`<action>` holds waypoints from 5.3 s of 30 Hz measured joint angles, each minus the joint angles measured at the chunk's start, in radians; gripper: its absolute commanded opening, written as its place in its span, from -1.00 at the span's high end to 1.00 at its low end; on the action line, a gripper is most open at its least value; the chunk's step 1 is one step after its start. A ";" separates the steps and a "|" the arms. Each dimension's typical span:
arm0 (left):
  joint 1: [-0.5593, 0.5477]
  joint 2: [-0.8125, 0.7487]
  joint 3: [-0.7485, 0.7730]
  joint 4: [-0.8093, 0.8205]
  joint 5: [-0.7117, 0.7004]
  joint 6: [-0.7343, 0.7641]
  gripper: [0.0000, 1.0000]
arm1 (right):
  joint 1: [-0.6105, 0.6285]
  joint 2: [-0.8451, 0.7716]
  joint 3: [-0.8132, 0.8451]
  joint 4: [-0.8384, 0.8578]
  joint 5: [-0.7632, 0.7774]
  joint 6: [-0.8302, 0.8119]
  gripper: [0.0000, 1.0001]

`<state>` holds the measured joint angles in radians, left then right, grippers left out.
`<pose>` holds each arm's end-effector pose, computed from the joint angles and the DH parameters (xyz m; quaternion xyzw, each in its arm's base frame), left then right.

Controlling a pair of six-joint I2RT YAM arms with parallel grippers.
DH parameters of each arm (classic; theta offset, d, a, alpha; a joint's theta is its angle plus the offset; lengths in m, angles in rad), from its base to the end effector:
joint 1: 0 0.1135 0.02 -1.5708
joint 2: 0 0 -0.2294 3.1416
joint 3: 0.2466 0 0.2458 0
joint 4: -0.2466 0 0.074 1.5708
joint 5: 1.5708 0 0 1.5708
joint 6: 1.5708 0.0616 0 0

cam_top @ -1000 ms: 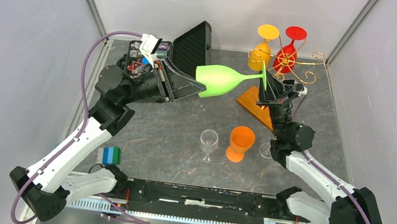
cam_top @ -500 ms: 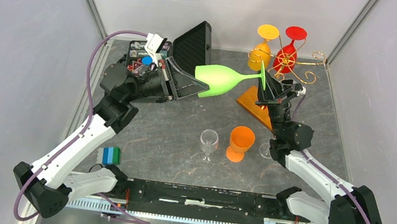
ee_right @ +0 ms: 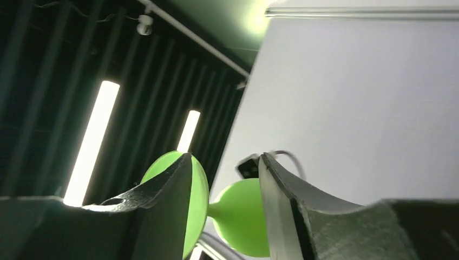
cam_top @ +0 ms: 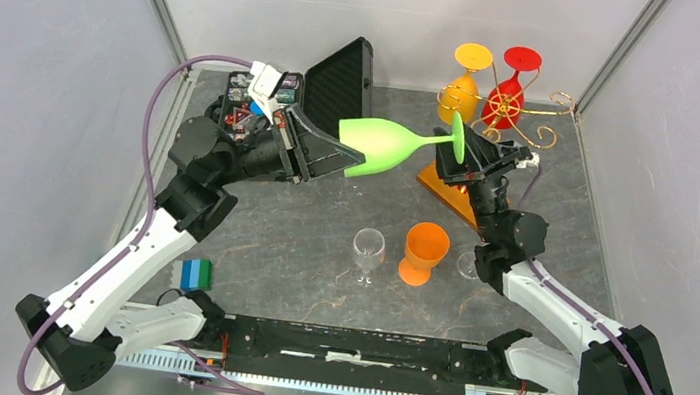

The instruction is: Take the wine glass off the wine glass rack

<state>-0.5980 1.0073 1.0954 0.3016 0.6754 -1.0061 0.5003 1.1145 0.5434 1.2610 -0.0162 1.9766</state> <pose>0.1788 -0.1684 0.4346 0.1630 0.5702 -0.6916 0.4123 0.2246 0.1239 0.3274 0.2815 0.3203 0.8562 0.2919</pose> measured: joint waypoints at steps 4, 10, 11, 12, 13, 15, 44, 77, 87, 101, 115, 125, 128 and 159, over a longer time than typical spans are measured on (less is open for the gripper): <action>-0.005 -0.041 0.019 -0.132 -0.088 0.103 0.96 | -0.001 -0.006 0.024 -0.175 -0.042 -0.097 -0.41; -0.005 -0.080 0.084 -0.436 -0.373 0.293 0.95 | -0.001 -0.059 0.094 -0.471 -0.047 -0.287 -0.63; -0.005 -0.084 0.087 -0.471 -0.414 0.319 0.96 | -0.001 -0.072 0.095 -0.497 -0.042 -0.309 -0.65; -0.005 -0.088 0.092 -0.518 -0.461 0.351 0.96 | -0.001 -0.087 0.096 -0.528 -0.035 -0.340 -0.65; -0.005 -0.090 0.098 -0.562 -0.505 0.378 0.96 | -0.001 -0.101 0.096 -0.553 -0.025 -0.371 -0.66; -0.005 -0.090 0.113 -0.657 -0.590 0.427 0.96 | -0.001 -0.129 0.096 -0.601 -0.002 -0.439 -0.66; -0.331 0.400 0.283 -1.433 -0.811 0.663 0.96 | -0.001 -0.410 0.230 -0.962 0.383 -1.056 -0.58; -0.362 0.463 0.306 -1.478 -0.777 0.773 -0.21 | -0.001 -0.426 0.230 -0.994 0.396 -1.070 -0.64; -0.362 0.227 0.331 -1.434 -0.773 0.850 -0.95 | -0.001 -0.401 0.301 -1.019 0.402 -1.219 -0.96; -0.362 -0.013 0.161 -1.029 -0.890 0.871 -1.00 | -0.141 -0.048 0.937 -1.353 0.309 -1.601 -0.90; -0.362 -0.008 0.093 -0.933 -0.891 0.870 -1.00 | -0.600 0.371 1.141 -1.527 -0.196 -1.418 0.00; -0.362 -0.011 0.081 -0.925 -0.891 0.870 -1.00 | -0.597 0.461 1.141 -1.510 -0.209 -1.324 -0.06; -0.362 -0.012 0.077 -0.924 -0.892 0.870 -1.00 | -0.597 0.473 1.141 -1.502 -0.186 -1.323 -0.06; -0.362 -0.013 0.062 -0.919 -0.914 0.871 -1.00 | -0.599 0.572 1.142 -1.358 -0.237 -1.248 0.25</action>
<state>-0.9600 0.9939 1.1576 -0.6174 -0.2390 -0.1352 -0.0982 1.6863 1.6855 -0.0967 -0.2527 0.7288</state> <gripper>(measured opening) 0.993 0.400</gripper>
